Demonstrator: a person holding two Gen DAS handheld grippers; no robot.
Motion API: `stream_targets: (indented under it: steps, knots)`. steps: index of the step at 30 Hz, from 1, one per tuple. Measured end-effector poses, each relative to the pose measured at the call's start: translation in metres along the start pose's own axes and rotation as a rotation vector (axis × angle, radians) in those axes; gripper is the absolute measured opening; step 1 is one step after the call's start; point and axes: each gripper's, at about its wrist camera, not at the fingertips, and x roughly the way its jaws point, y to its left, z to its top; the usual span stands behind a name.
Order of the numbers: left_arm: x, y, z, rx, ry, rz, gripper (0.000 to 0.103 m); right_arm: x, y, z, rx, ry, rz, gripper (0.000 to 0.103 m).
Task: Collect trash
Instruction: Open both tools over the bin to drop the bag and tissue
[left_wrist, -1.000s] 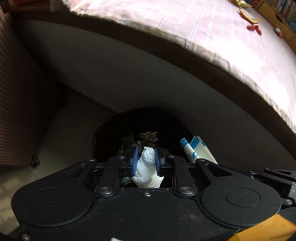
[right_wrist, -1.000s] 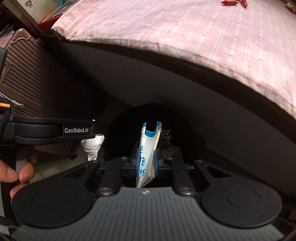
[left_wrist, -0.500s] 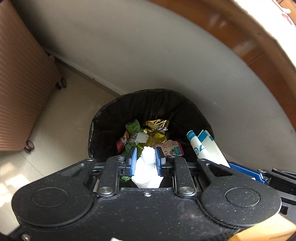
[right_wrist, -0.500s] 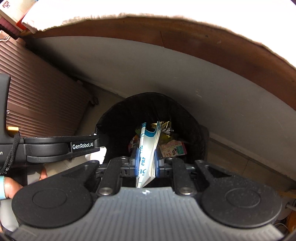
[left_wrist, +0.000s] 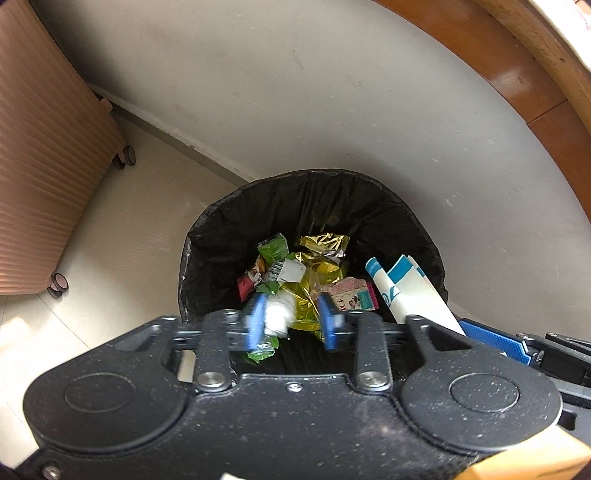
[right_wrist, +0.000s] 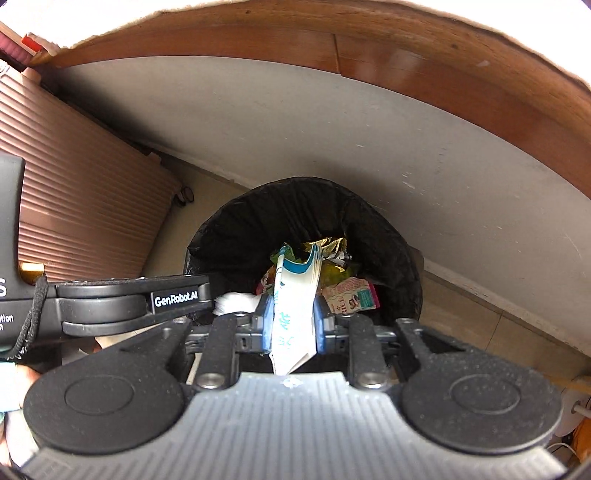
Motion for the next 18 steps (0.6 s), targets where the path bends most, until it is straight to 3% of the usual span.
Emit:
stream_targets:
  steps: [5, 12, 15, 18]
  knots:
    - [0.000, 0.005, 0.004, -0.023, 0.004, 0.019, 0.051, 0.003, 0.002, 0.001, 0.009, -0.004, -0.001, 0.041]
    - [0.000, 0.010, 0.008, -0.027, 0.001, 0.029, 0.056, 0.003, 0.004, 0.004, 0.003, -0.010, -0.006, 0.049]
    - [-0.002, 0.010, 0.010, -0.031, -0.003, 0.035, 0.059, 0.001, 0.004, 0.006, 0.011, -0.012, -0.005, 0.059]
    - [-0.005, 0.011, 0.011, -0.035, -0.010, 0.048, 0.063, 0.000, 0.003, 0.008, 0.010, -0.015, 0.000, 0.060]
